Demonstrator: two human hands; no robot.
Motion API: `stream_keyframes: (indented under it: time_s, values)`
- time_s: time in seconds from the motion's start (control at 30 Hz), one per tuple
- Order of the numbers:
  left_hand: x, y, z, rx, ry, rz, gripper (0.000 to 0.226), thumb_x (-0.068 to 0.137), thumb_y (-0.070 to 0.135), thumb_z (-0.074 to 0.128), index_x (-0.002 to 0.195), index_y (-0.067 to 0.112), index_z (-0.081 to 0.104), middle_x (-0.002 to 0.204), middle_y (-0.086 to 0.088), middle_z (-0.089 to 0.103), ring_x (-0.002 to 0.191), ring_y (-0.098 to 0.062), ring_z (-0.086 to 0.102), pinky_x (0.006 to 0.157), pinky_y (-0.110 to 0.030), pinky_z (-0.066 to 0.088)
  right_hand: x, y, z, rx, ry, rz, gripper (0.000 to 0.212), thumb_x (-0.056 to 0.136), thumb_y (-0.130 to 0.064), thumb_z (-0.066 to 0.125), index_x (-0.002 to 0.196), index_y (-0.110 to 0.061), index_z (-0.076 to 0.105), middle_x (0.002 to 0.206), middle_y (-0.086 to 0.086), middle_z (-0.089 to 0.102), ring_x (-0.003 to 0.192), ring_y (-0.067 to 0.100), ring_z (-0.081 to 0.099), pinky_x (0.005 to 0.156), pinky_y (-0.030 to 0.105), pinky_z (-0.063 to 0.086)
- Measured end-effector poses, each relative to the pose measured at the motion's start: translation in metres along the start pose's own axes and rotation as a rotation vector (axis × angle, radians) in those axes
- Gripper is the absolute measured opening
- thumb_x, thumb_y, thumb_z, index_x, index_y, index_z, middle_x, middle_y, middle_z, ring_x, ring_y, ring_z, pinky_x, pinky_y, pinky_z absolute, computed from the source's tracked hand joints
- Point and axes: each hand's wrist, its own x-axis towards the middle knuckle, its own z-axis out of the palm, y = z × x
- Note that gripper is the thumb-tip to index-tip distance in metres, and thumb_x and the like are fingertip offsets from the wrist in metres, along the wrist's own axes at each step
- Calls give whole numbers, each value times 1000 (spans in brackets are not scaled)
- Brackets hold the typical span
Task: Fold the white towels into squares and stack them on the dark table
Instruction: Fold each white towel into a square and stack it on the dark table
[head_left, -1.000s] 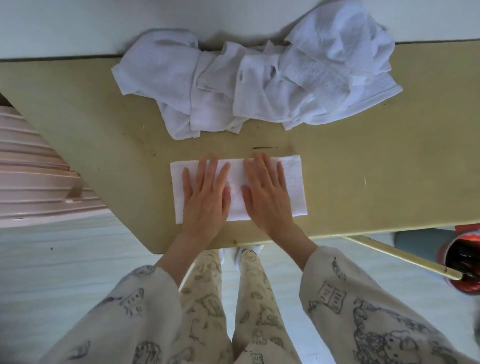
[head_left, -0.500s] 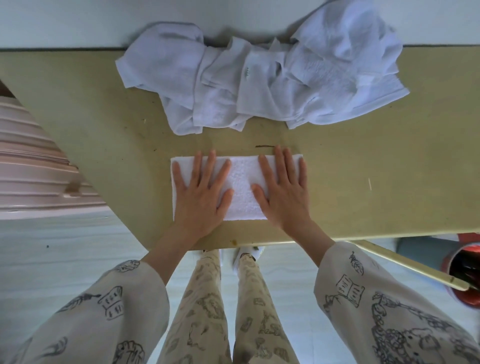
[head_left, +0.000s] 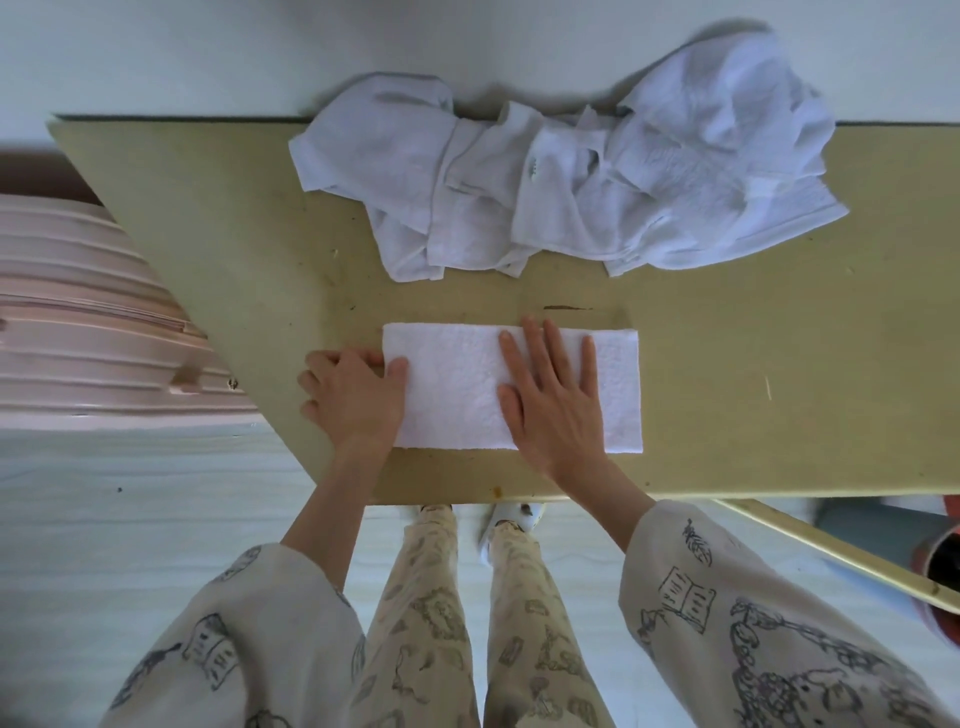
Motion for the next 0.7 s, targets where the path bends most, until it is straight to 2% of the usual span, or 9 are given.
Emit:
stream_keyframes:
  time_s: [0.1, 0.17, 0.23, 0.27, 0.37, 0.43, 0.6, 0.7]
  values:
    - [0, 6, -3, 51, -54, 17, 29, 87, 33, 53, 101, 9, 62, 120, -13, 43, 116, -32, 38, 97, -43, 29, -4, -4, -2, 3, -33, 26, 52, 96, -37, 28, 143, -15, 34, 152, 12, 29, 141, 29, 25, 112, 56, 13]
    - [-1, 8, -5, 54, -34, 71, 27, 87, 31, 50, 99, 9, 61, 110, -10, 52, 104, -30, 47, 93, -42, 34, -4, -8, -5, -1, -42, 46, 52, 95, -36, 30, 142, -14, 36, 152, 13, 29, 141, 30, 25, 112, 57, 11]
    - [-2, 9, -9, -36, -37, 108, 24, 89, 28, 49, 101, 9, 55, 93, -5, 57, 87, -26, 53, 80, -38, 42, 2, -11, -9, -15, -45, 31, 53, 94, -37, 32, 140, -13, 39, 152, 13, 29, 141, 30, 25, 112, 57, 11]
    - [-2, 10, -12, -103, -55, 106, 22, 90, 25, 49, 104, 8, 53, 89, -3, 55, 83, -24, 53, 74, -35, 41, 6, -12, -9, -19, -50, 18, 53, 94, -39, 31, 140, -13, 39, 152, 13, 28, 141, 31, 24, 112, 57, 11]
    - [2, 9, -19, -306, -151, 58, 31, 90, 19, 55, 118, 7, 48, 96, 1, 53, 87, -17, 50, 75, -28, 37, 11, -13, -7, 0, -77, 21, 55, 95, -42, 29, 142, -15, 34, 152, 12, 28, 141, 31, 24, 112, 56, 11]
    - [7, 6, -22, -350, -216, 35, 38, 87, 20, 61, 122, 8, 50, 101, 2, 54, 91, -15, 50, 78, -27, 39, 10, -13, -4, -6, -90, 32, 56, 96, -44, 27, 144, -17, 30, 153, 10, 26, 142, 29, 22, 113, 56, 11]
    - [12, 2, -25, -231, -234, 94, 22, 86, 20, 62, 103, 7, 63, 93, -2, 60, 88, -19, 56, 74, -27, 38, 10, -13, -2, 5, -115, 50, 58, 95, -46, 24, 146, -19, 25, 154, 8, 23, 143, 27, 18, 113, 55, 8]
    - [6, 6, -28, -161, -169, 162, 25, 87, 23, 60, 106, 7, 60, 94, 0, 58, 88, -18, 54, 77, -28, 40, 11, -13, -4, 26, -129, 43, 58, 95, -46, 24, 145, -18, 27, 153, 9, 25, 143, 28, 20, 112, 55, 9]
